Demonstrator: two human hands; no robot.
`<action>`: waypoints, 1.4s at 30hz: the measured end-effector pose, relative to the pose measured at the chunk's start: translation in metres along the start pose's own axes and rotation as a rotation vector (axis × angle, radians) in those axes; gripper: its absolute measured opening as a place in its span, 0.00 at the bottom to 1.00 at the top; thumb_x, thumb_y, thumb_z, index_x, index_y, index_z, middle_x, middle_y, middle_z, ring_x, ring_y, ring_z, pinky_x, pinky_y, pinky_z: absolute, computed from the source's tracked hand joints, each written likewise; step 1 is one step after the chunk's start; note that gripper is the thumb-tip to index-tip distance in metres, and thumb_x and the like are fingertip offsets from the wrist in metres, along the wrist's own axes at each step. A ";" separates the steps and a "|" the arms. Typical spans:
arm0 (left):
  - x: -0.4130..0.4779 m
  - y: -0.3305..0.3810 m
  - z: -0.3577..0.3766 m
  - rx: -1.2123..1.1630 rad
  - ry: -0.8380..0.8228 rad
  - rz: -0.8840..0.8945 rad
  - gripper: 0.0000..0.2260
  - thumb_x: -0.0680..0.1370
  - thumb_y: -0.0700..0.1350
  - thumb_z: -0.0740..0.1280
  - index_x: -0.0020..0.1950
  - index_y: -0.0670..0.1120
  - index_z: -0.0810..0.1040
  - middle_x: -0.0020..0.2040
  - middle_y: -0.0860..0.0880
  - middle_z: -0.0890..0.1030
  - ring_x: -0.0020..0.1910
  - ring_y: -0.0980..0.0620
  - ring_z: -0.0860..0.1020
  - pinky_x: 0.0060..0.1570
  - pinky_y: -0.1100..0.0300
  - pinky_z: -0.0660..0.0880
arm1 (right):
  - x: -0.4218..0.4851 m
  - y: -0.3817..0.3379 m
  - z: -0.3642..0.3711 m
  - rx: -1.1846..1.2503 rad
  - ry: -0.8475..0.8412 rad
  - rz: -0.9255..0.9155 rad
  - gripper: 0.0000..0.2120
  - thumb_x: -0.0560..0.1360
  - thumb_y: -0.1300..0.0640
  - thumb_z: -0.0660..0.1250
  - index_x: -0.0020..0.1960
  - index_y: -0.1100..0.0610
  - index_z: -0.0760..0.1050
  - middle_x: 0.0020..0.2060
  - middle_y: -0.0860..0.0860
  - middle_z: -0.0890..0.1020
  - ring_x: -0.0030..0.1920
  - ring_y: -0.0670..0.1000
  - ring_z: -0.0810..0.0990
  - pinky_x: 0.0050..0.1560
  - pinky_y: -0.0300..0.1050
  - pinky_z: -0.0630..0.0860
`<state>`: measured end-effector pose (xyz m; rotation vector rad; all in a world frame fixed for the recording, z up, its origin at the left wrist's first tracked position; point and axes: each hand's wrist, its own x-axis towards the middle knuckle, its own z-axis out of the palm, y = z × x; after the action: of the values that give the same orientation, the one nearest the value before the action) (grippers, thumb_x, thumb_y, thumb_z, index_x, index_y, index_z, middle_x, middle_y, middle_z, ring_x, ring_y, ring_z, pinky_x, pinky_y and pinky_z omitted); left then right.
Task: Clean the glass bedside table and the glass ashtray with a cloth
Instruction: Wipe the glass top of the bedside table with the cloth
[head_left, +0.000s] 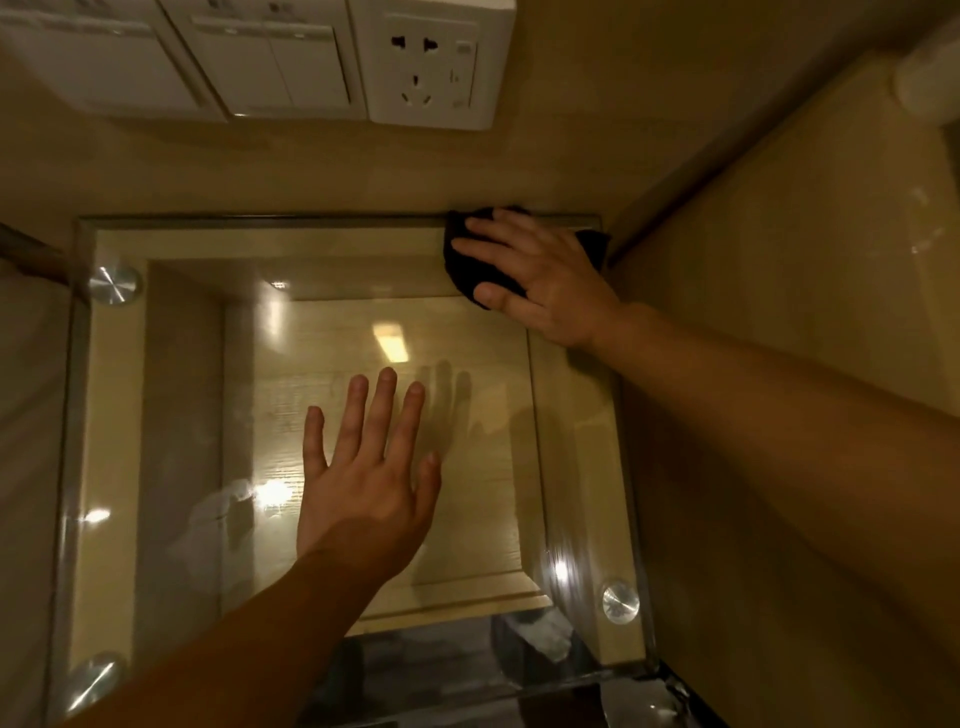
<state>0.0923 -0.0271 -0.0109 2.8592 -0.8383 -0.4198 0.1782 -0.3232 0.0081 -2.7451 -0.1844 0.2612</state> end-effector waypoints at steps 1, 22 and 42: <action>0.000 0.000 0.000 0.001 0.004 0.001 0.30 0.85 0.59 0.48 0.86 0.52 0.49 0.86 0.48 0.46 0.85 0.47 0.43 0.81 0.39 0.38 | -0.003 -0.002 0.001 0.008 -0.004 0.006 0.27 0.83 0.36 0.53 0.80 0.43 0.64 0.81 0.47 0.64 0.81 0.53 0.57 0.75 0.58 0.57; -0.004 -0.001 0.009 -0.019 0.135 0.005 0.28 0.86 0.60 0.47 0.85 0.53 0.53 0.86 0.47 0.53 0.85 0.46 0.49 0.80 0.36 0.44 | -0.179 -0.086 0.070 0.066 -0.031 -0.070 0.28 0.81 0.35 0.58 0.78 0.45 0.67 0.79 0.47 0.67 0.81 0.53 0.58 0.73 0.50 0.57; -0.004 -0.003 0.003 -0.061 0.163 0.021 0.30 0.83 0.61 0.50 0.84 0.53 0.56 0.86 0.47 0.54 0.85 0.46 0.49 0.81 0.38 0.42 | -0.310 -0.160 0.118 0.254 0.045 -0.010 0.20 0.81 0.49 0.67 0.72 0.51 0.77 0.73 0.49 0.76 0.77 0.55 0.67 0.71 0.50 0.62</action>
<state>0.0895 -0.0223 -0.0131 2.7803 -0.8112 -0.2030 -0.1630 -0.1841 0.0094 -2.4952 -0.1422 0.2051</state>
